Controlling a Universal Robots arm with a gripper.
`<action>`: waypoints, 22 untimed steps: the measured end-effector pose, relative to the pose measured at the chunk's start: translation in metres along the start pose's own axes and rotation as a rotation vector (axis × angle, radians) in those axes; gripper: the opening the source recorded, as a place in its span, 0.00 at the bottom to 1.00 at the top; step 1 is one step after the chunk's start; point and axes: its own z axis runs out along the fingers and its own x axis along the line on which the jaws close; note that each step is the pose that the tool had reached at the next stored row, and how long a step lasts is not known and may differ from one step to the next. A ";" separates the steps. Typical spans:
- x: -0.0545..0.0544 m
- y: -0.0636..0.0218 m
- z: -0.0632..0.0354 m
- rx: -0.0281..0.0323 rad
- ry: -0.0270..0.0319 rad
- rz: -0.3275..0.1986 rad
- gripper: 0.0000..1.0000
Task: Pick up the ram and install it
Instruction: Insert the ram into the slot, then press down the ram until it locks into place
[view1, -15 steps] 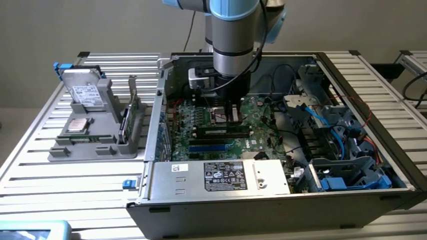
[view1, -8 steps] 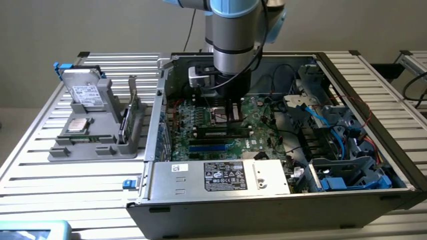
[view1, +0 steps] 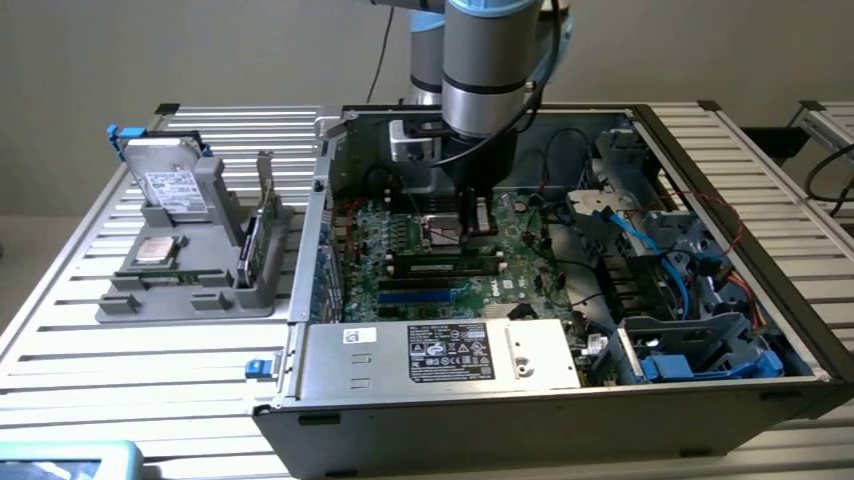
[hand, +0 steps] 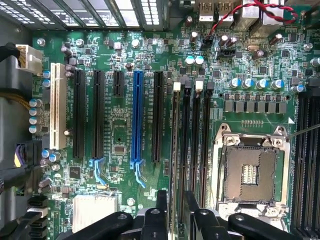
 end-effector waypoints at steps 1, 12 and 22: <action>0.001 -0.0028 -0.0013 -0.0036 0.0000 0.000 0.27; 0.005 -0.0208 -0.0075 -0.0245 -0.0050 -0.001 0.27; 0.005 -0.0208 -0.0074 -0.0244 -0.0107 -0.001 0.19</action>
